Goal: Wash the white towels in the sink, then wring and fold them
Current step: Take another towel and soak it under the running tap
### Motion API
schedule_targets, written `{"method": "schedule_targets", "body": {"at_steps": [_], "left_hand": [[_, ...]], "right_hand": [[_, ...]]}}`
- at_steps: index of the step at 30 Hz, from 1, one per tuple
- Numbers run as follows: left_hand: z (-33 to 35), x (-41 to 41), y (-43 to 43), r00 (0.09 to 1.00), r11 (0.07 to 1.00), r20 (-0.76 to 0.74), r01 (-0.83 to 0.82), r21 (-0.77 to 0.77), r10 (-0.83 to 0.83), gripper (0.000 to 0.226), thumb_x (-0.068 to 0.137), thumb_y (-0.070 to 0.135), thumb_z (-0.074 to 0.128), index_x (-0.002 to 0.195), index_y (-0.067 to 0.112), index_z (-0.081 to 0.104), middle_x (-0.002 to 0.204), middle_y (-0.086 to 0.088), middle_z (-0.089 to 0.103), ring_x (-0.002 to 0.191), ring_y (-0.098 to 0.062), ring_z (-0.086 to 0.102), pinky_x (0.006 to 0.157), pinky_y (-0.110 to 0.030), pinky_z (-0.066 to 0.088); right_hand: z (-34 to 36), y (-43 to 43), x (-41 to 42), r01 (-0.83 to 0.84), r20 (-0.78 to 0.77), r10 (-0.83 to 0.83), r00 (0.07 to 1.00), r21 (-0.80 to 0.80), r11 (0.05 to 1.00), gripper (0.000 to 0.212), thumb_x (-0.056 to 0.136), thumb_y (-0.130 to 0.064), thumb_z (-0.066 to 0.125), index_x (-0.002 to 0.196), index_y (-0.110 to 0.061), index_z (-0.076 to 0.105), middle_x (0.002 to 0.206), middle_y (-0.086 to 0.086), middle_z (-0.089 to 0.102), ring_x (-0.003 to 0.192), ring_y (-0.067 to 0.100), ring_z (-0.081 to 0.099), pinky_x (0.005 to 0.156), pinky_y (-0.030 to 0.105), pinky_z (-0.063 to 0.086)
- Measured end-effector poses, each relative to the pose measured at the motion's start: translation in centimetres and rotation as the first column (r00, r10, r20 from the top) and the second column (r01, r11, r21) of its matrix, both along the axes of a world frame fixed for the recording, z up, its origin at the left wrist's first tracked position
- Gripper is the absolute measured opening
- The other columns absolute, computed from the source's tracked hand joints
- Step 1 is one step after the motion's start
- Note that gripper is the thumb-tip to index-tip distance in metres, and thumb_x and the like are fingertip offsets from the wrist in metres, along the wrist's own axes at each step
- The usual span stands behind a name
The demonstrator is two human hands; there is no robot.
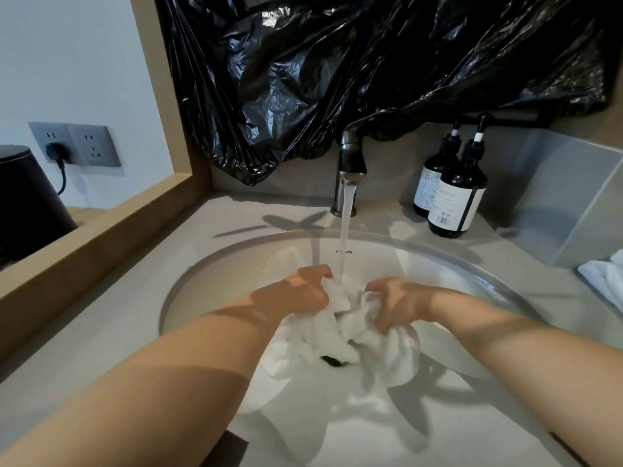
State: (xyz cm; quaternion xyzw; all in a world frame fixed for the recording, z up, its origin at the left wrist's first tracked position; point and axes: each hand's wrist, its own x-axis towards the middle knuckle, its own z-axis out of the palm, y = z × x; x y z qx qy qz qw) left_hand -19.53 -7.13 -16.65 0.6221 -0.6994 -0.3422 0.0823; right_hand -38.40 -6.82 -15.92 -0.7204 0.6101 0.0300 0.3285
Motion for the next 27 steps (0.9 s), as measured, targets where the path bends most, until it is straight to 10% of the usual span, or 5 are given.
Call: {"method": "schedule_targets", "body": {"at_steps": [5, 9, 14, 22, 27], "left_hand": [[1.7, 4.0, -0.3, 0.963, 0.968, -0.242, -0.060, 0.245, 0.121, 0.052, 0.085, -0.011, 0.047, 0.128, 0.016, 0.058, 0.109, -0.007, 0.062, 0.096, -0.024, 0.061, 0.065, -0.025, 0.055], [1.3, 2.9, -0.5, 0.840, 0.958, 0.539, 0.093, -0.271, 0.071, 0.036, 0.087, 0.013, 0.060, 0.123, 0.014, 0.058, 0.123, -0.006, 0.059, 0.107, -0.026, 0.060, 0.090, -0.032, 0.052], [-0.1, 0.8, 1.7, 0.817, 0.952, 0.502, 0.177, 0.252, -0.284, 0.097, 0.081, 0.051, 0.071, 0.153, 0.021, 0.014, 0.147, -0.003, 0.031, 0.127, -0.028, 0.047, 0.091, -0.036, 0.046], [1.8, 1.5, 0.2, 0.947, 0.960, 0.160, 0.274, 0.047, -0.278, 0.063, 0.080, -0.002, 0.065, 0.134, 0.028, 0.051, 0.120, 0.006, 0.053, 0.106, -0.015, 0.052, 0.080, -0.024, 0.049], [2.9, 2.9, 0.1, 0.877, 0.953, 0.437, 0.276, -0.123, -0.198, 0.062, 0.088, -0.005, 0.049, 0.130, 0.039, 0.059, 0.138, 0.005, 0.045, 0.123, -0.019, 0.048, 0.101, -0.024, 0.042]], "right_hand": [[1.3, -0.4, -1.3, 0.199, 0.396, -0.290, 0.872, 0.254, 0.946, 0.047, 0.067, -0.001, 0.067, 0.113, -0.012, 0.064, 0.112, 0.016, 0.067, 0.096, 0.030, 0.066, 0.074, 0.035, 0.054], [0.3, -0.9, -0.4, 0.027, -0.112, -0.056, 0.992, -0.249, 0.968, 0.044, 0.087, -0.023, 0.064, 0.129, -0.016, 0.050, 0.124, 0.007, 0.058, 0.107, 0.024, 0.059, 0.080, 0.026, 0.048], [-2.2, 1.2, 1.8, -0.384, -0.562, 0.239, 0.792, -0.155, 0.910, 0.082, 0.075, -0.062, 0.062, 0.139, -0.021, 0.033, 0.131, 0.006, 0.041, 0.126, 0.026, 0.041, 0.097, 0.034, 0.041], [1.3, 0.8, 0.6, -0.355, -0.478, 0.326, 0.816, 0.031, 0.934, 0.049, 0.077, -0.001, 0.064, 0.122, -0.019, 0.055, 0.112, -0.001, 0.049, 0.097, 0.022, 0.055, 0.076, 0.033, 0.054], [3.8, 1.9, 0.2, -0.378, -0.695, 0.313, 0.647, 0.063, 0.924, 0.042, 0.093, -0.010, 0.051, 0.132, -0.027, 0.054, 0.115, -0.002, 0.043, 0.117, 0.022, 0.039, 0.100, 0.033, 0.036]]}}
